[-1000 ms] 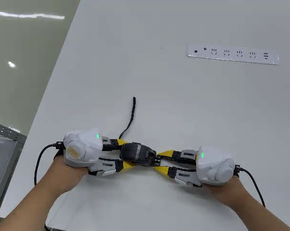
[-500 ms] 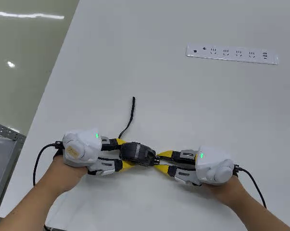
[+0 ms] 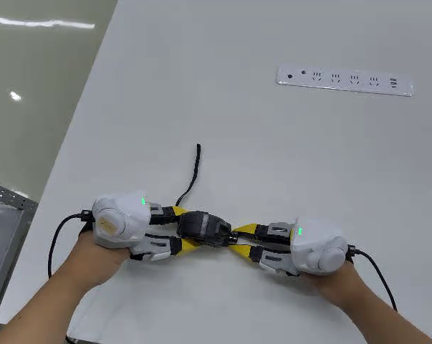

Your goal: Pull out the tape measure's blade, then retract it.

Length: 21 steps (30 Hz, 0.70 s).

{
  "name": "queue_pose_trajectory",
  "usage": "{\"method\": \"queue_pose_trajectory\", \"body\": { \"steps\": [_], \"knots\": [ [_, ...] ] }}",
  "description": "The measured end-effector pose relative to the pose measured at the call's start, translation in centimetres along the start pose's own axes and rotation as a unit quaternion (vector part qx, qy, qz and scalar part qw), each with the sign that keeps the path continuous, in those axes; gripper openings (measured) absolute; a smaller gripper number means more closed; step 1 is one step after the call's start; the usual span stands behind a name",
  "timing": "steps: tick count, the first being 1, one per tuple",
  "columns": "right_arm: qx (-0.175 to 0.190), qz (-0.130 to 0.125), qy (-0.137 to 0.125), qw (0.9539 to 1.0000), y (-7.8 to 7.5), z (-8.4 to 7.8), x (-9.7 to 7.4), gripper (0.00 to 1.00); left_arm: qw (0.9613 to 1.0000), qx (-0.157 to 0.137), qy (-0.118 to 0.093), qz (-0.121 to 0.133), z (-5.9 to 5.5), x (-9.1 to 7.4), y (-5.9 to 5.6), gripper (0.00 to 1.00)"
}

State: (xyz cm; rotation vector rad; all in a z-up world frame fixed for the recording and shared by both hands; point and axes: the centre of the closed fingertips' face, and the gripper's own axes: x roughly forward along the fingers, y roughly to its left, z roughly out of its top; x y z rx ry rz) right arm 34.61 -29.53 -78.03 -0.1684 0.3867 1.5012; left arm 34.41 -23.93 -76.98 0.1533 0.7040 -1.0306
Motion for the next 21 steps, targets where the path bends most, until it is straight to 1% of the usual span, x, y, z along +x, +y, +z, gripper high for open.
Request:
{"method": "queue_pose_trajectory", "body": {
  "steps": [8,21],
  "knots": [
    [-0.001,-0.002,0.0,1.0,0.03,-0.06,0.02,0.11,1.0,0.002,0.003,0.001,-0.11,0.04,-0.02,0.29],
    [0.008,-0.003,0.0,1.0,0.02,-0.09,-0.23,0.11,1.0,0.001,0.003,0.0,-0.15,0.17,0.05,0.28]
  ]
}}
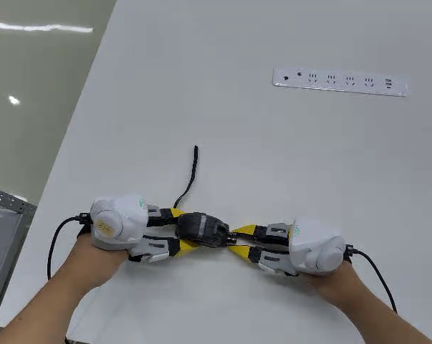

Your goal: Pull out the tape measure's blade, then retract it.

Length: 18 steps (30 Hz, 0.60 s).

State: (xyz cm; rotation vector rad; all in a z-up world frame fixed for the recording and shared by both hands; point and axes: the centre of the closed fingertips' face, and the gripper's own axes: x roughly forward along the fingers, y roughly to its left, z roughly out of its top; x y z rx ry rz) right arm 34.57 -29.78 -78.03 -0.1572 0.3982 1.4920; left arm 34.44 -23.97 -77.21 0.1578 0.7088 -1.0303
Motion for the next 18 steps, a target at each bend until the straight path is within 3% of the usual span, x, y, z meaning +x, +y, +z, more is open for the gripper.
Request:
{"method": "queue_pose_trajectory", "body": {
  "steps": [3,4,5,7,18],
  "knots": [
    [-0.002,-0.001,0.001,1.0,0.0,0.0,-0.1,0.11,1.0,0.003,0.003,0.001,0.0,0.0,0.0,0.27],
    [0.0,-0.002,0.0,1.0,-0.1,0.0,-0.2,0.11,0.9999,0.004,0.001,-0.016,-0.2,0.1,-0.5,0.26],
    [0.001,-0.002,0.001,1.0,-0.1,-0.1,-0.3,0.11,1.0,0.005,0.006,-0.005,-0.6,0.0,0.3,0.26],
    [0.003,-0.003,0.0,1.0,-0.1,-0.1,-0.4,0.11,0.9999,0.004,0.009,-0.006,-0.7,-0.1,0.7,0.26],
    [0.001,-0.004,0.001,1.0,-0.1,-0.2,-0.6,0.11,1.0,0.006,0.006,-0.005,-0.4,-0.1,0.8,0.26]
  ]
}}
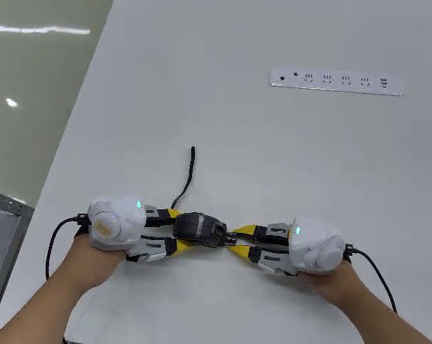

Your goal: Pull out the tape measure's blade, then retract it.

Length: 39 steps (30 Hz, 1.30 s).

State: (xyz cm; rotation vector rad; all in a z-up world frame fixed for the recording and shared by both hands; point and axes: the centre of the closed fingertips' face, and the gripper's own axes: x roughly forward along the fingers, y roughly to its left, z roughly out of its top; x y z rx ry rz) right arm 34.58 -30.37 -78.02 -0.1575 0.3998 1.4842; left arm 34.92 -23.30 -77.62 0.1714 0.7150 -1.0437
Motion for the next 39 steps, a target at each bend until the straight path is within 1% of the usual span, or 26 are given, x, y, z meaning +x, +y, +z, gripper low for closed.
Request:
{"method": "queue_pose_trajectory", "body": {
  "steps": [3,6,7,8,9,10,19,22,27,34,39],
  "knots": [
    [0.001,-0.001,0.0,1.0,-0.1,-0.1,-0.3,0.11,1.0,-0.003,-0.001,0.001,0.0,0.0,0.2,0.26],
    [0.004,-0.004,0.0,1.0,-0.2,-0.3,-0.7,0.11,1.0,-0.001,0.0,0.002,0.2,0.0,0.0,0.26],
    [0.003,-0.005,0.0,1.0,-0.2,-0.3,-0.8,0.11,1.0,0.0,-0.001,0.002,0.1,0.0,0.2,0.26],
    [0.004,-0.007,-0.001,1.0,-0.2,-0.4,-1.0,0.11,1.0,0.0,0.0,0.003,0.2,0.1,0.0,0.26],
    [0.005,-0.007,-0.001,1.0,-0.2,-0.4,-1.1,0.11,1.0,0.0,0.0,0.003,0.2,0.0,0.2,0.26],
    [0.005,-0.007,-0.001,1.0,-0.1,-0.4,-1.2,0.11,1.0,0.001,0.0,0.004,0.3,0.1,0.0,0.26],
    [0.005,-0.017,0.0,0.9998,-0.2,-0.6,-1.8,0.11,1.0,0.003,0.001,0.005,0.4,0.1,0.1,0.26],
    [0.006,-0.019,0.0,0.9998,-0.3,-0.7,-2.1,0.11,1.0,0.006,0.005,0.006,0.4,0.1,-0.2,0.26],
    [0.008,-0.019,0.0,0.9998,-0.4,-0.9,-2.5,0.1,1.0,0.003,0.004,0.006,0.4,0.1,-0.2,0.26],
    [0.013,-0.023,-0.001,0.9997,-0.5,-1.3,-3.6,0.1,1.0,0.001,0.001,0.006,0.4,0.3,-0.4,0.25],
    [0.016,-0.025,-0.001,0.9996,-0.6,-1.5,-4.4,0.1,1.0,0.002,0.002,0.007,0.4,0.2,-0.4,0.26]
  ]
}}
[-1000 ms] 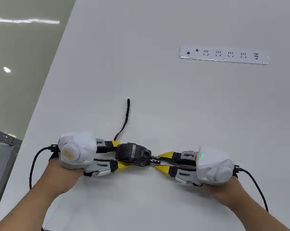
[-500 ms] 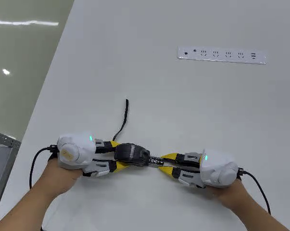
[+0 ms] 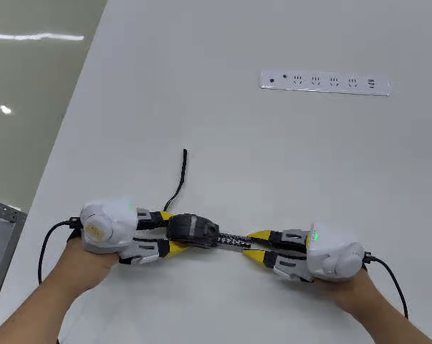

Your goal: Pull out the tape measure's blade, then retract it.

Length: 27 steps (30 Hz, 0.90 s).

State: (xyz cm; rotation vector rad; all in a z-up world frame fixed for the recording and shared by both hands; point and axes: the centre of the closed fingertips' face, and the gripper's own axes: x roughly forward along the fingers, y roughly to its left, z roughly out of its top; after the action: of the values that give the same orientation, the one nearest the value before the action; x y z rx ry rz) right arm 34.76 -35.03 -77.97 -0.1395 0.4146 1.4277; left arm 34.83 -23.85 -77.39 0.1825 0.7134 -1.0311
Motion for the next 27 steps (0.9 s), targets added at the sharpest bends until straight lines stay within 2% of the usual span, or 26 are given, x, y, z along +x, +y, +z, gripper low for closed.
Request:
{"method": "queue_pose_trajectory", "body": {
  "steps": [18,27],
  "knots": [
    [0.008,-0.012,-0.001,0.9999,-0.5,-1.0,-3.2,0.1,1.0,0.0,-0.002,0.002,0.0,0.0,-0.1,0.25],
    [0.018,-0.018,-0.003,0.9997,-0.8,-1.5,-5.3,0.1,1.0,0.001,-0.001,0.003,-0.1,0.0,-0.2,0.25]
  ]
}}
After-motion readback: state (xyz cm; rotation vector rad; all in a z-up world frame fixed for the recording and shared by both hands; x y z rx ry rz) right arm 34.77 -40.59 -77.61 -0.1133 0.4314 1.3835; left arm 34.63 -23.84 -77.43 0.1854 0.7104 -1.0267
